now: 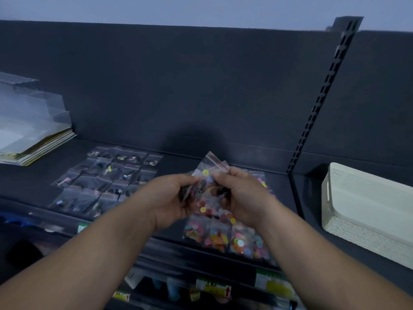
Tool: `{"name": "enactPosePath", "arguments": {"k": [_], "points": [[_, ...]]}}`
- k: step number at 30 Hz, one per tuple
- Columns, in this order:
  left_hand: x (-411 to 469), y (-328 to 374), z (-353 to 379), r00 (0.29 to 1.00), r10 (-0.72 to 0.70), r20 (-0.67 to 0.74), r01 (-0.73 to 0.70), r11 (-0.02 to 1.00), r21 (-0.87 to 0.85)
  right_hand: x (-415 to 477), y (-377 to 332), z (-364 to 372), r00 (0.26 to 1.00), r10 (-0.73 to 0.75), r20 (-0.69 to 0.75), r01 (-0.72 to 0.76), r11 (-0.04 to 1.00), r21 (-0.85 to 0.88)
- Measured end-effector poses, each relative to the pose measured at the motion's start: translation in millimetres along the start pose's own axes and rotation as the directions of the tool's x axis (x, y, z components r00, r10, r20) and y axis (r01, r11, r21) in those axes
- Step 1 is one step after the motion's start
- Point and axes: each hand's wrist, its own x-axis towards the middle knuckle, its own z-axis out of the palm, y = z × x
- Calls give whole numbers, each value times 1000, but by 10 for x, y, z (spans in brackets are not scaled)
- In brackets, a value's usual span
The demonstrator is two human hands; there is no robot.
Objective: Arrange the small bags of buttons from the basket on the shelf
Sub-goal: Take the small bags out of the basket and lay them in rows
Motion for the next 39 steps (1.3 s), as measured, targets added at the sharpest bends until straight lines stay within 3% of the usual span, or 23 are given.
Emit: {"name": "enactPosePath", "arguments": {"k": [4,9,14,18,33,39], "points": [[315,81,74,998,25,-53,-22,998,53,341,-193,-416,991,-21,-135,1,990,-143],[617,101,36,994,11,-113,-4,998,61,691,-349,-987,956,48,-290,-132,952,-277],[823,127,-2,992,-4,-125,13,997,73,946,-347,-1252,930,168,-327,-307,845,-438],[965,174,-33,996,-9,-93,17,996,88,1151,-320,-1286,921,188,-340,-349,785,-511],[1415,361,-169,997,-53,-55,62,981,185,1491,-135,-1255,894,181,-410,-417,671,-613],[1494,419,-107,998,-63,-20,65,979,193,1367,-304,-1339,864,164,-477,-417,763,-493]]}}
